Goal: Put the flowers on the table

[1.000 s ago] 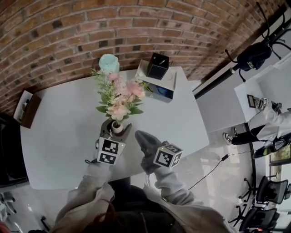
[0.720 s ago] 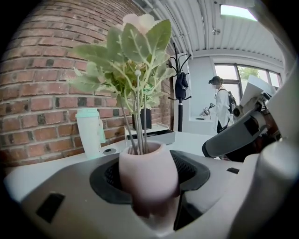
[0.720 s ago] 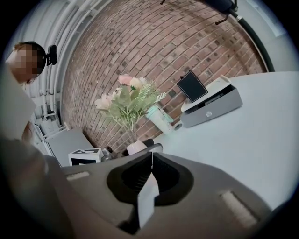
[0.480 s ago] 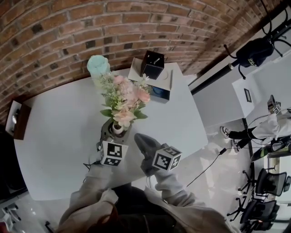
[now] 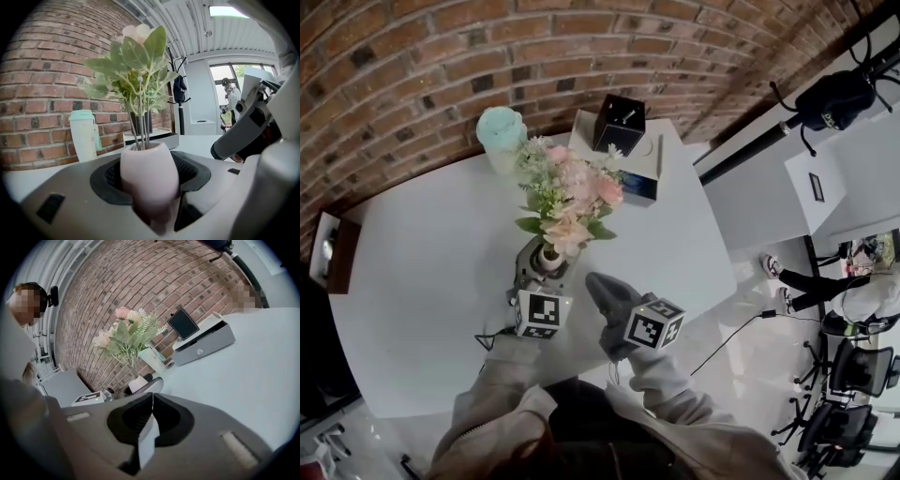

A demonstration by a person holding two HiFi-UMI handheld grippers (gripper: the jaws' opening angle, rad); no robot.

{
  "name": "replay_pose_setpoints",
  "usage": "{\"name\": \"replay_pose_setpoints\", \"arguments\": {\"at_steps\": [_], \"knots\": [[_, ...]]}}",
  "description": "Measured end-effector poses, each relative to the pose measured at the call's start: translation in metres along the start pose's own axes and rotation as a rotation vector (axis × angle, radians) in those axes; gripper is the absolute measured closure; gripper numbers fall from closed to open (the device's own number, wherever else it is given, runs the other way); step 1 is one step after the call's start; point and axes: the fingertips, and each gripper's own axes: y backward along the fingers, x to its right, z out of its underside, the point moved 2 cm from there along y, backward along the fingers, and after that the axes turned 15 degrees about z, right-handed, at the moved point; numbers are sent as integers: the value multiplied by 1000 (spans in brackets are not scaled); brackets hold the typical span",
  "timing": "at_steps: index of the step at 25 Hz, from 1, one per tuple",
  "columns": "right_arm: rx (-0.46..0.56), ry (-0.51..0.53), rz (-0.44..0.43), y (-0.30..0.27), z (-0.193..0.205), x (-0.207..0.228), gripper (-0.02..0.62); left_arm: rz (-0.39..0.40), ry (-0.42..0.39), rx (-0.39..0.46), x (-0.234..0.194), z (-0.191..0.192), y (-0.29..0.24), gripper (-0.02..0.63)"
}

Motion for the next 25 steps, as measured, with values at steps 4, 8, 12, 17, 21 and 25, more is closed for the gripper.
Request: {"name": "replay_pose_setpoints", "arguments": {"at_steps": [4,8,12,17,21,25], "knots": [[3,-2,9,5,1,3,594,-14,-51,19,5,-1,0,350],[2,-6,19,8,2,8,594,-26,-64,26,5,-1,2,350],[1,-15,19,13,5,9,594,-39,-77,16,9,1,6,350],[9,-33,20,19,5,9,594,-41,-87,11,10,3,7,350],[25,-27,36,26,3,9,594,-44,-83,4,11,4,8,350],[35,-28,37,32,3,9,594,-32,-66,8,11,5,6,350]]}}
